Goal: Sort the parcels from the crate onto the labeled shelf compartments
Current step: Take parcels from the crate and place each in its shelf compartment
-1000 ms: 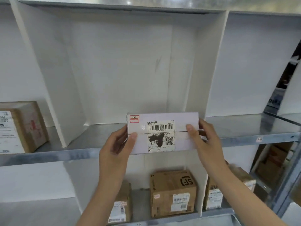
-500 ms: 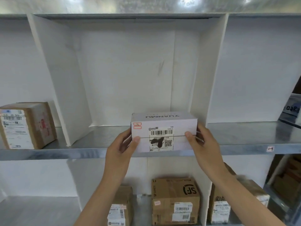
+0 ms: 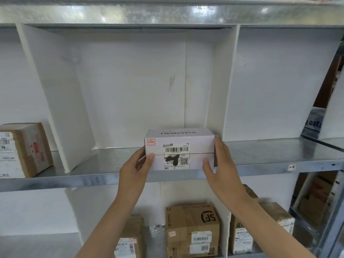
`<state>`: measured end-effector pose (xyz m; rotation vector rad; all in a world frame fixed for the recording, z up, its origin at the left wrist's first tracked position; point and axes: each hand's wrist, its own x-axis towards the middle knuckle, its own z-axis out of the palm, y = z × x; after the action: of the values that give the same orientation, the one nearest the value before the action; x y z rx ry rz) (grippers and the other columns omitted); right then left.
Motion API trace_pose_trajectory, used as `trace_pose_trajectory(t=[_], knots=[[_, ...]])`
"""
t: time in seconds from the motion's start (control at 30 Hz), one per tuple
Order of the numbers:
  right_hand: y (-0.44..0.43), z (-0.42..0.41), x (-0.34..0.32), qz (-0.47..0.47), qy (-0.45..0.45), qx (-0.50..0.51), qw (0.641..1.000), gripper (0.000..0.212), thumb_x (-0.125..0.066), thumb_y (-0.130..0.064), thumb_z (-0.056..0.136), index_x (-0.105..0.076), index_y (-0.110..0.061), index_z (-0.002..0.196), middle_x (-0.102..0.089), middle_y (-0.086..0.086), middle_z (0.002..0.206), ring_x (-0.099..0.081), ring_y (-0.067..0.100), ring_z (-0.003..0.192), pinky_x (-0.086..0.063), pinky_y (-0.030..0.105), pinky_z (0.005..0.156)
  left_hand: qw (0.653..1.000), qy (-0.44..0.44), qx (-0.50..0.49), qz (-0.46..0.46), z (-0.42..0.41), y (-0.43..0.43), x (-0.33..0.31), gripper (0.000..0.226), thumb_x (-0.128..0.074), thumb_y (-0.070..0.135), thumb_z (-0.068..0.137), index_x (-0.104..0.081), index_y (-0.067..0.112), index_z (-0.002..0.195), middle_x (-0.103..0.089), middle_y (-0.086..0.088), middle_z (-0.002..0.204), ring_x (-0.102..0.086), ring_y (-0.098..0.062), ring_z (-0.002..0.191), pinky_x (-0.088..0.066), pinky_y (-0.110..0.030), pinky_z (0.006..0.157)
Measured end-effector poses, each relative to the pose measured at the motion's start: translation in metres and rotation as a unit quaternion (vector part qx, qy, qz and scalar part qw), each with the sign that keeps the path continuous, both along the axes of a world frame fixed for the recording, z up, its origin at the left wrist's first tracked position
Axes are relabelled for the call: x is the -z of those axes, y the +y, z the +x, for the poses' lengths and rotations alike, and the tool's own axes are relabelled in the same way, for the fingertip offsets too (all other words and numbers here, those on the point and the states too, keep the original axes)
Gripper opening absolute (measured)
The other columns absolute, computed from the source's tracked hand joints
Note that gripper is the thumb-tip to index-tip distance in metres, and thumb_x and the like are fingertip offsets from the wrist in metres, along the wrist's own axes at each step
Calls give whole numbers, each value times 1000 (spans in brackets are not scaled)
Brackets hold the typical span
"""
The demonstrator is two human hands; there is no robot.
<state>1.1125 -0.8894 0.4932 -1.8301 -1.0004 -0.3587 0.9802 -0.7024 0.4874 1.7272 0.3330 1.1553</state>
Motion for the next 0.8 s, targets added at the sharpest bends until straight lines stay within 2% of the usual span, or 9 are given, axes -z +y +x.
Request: trace_pose_trajectory(t=[0.1,0.17,0.27,0.3,0.37,0.47,0.6,0.7,0.8], knots=[[-5,-2,-5,31,-41,-2,999,65,-50,-9,101,-18,-14,157,-17,-6,161,-12,-8,142,-5,-2,110,1000,-5,-14,-1,4,-6,2,30,-60,19,97,-65,22,127,-68,21,116,-62,10,106,-45,-3,88],[-8,-3,-10,67,-61,-9,996,59,-51,-3,99,-31,-12,153,-28,-2,156,-27,1,141,-18,6,114,1000,-2,-22,2,8,-9,1,31,-60,19,97,-65,20,128,-67,23,116,-62,12,105,-45,-2,87],[-10,-14,-14,128,-49,-39,990,45,-53,3,96,-50,-17,136,-42,-1,134,-52,10,118,-43,9,94,1000,7,-28,-1,11,-8,2,36,-62,24,96,-62,20,131,-65,20,121,-61,5,113,-46,-9,95],[-10,-19,-15,142,-41,-53,988,41,-53,4,96,-53,-19,130,-45,-2,127,-54,7,113,-45,8,87,999,8,-39,-11,9,-7,3,38,-63,27,95,-60,20,133,-64,17,126,-60,2,116,-46,-10,97],[-7,-29,-14,150,-36,-83,985,32,-53,4,96,-57,-18,120,-53,-2,116,-58,8,106,-46,11,87,997,-1,-74,-28,-2,-7,7,39,-63,28,95,-59,17,133,-61,9,129,-57,-2,118,-44,-5,91],[7,-44,-5,94,-12,-154,984,18,-53,-6,100,-61,-16,112,-61,-7,107,-60,9,102,-44,12,88,992,-8,-124,17,-32,-6,18,26,-57,22,99,-63,14,123,-64,4,120,-59,1,110,-43,-1,84],[55,-73,11,-46,10,-267,962,16,-51,-21,103,-63,-20,113,-63,-15,107,-59,4,105,-43,11,88,970,92,-190,119,-93,16,38,19,-57,16,98,-64,14,116,-63,5,113,-59,1,98,-40,-2,83],[111,-104,22,-138,-14,-343,929,21,-49,-27,103,-62,-22,119,-61,-13,116,-55,-4,109,-41,8,91,934,202,-252,151,-150,45,48,24,-55,28,98,-62,19,119,-61,7,119,-55,-7,106,-39,-11,91],[168,-153,33,-198,-53,-397,895,28,-48,-35,103,-58,-27,128,-55,-17,127,-47,-14,112,-31,-2,91,899,269,-308,159,-213,70,53,27,-55,30,98,-62,17,121,-59,2,127,-54,-15,117,-40,-23,98]])
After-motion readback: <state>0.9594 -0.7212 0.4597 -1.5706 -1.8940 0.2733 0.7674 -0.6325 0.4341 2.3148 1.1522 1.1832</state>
